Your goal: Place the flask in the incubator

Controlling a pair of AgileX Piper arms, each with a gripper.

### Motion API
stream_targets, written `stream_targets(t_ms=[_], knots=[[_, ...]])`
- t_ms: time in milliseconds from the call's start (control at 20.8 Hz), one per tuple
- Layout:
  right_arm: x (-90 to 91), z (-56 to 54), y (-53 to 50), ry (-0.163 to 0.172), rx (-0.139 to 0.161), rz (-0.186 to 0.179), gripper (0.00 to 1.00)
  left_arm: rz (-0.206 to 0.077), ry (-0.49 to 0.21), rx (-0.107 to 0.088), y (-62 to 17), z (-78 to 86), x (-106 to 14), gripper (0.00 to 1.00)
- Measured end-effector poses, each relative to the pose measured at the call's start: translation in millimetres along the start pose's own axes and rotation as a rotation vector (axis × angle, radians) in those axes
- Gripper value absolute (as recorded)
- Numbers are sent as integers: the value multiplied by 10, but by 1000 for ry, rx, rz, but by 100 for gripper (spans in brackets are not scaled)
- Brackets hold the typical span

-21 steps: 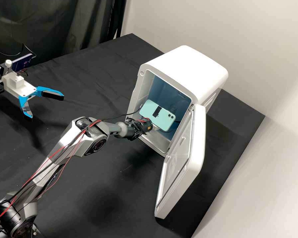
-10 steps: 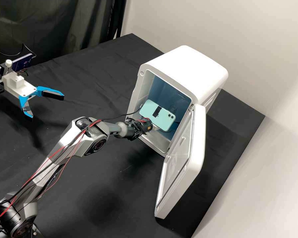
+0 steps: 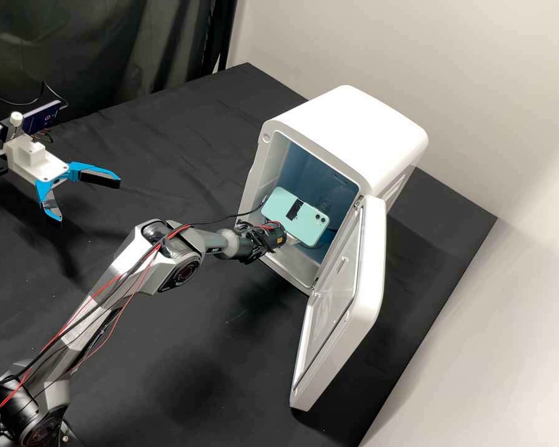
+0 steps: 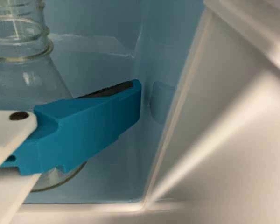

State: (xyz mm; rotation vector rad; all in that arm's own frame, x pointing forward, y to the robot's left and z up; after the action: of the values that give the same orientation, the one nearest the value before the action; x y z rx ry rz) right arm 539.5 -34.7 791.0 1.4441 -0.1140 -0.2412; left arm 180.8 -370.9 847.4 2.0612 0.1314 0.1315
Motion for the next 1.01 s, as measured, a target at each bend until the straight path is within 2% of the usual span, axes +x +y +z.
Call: stream_targets(t_ms=[433, 625, 769, 865, 1009], knots=[[-5, 11, -17, -1, -7, -6, 100, 0, 2, 0, 1, -3, -1, 100], [-43, 63, -94, -4, -12, -28, 100, 0, 2, 0, 1, -3, -1, 100], [-125, 101, -153, -9, 4, -58, 100, 0, 2, 0, 1, -3, -1, 100], [-200, 86, -122, 1, 8, -42, 100, 0, 2, 0, 1, -3, -1, 100], [-334, 62, -65, 30, 25, 3, 100, 0, 2, 0, 1, -3, -1, 100]])
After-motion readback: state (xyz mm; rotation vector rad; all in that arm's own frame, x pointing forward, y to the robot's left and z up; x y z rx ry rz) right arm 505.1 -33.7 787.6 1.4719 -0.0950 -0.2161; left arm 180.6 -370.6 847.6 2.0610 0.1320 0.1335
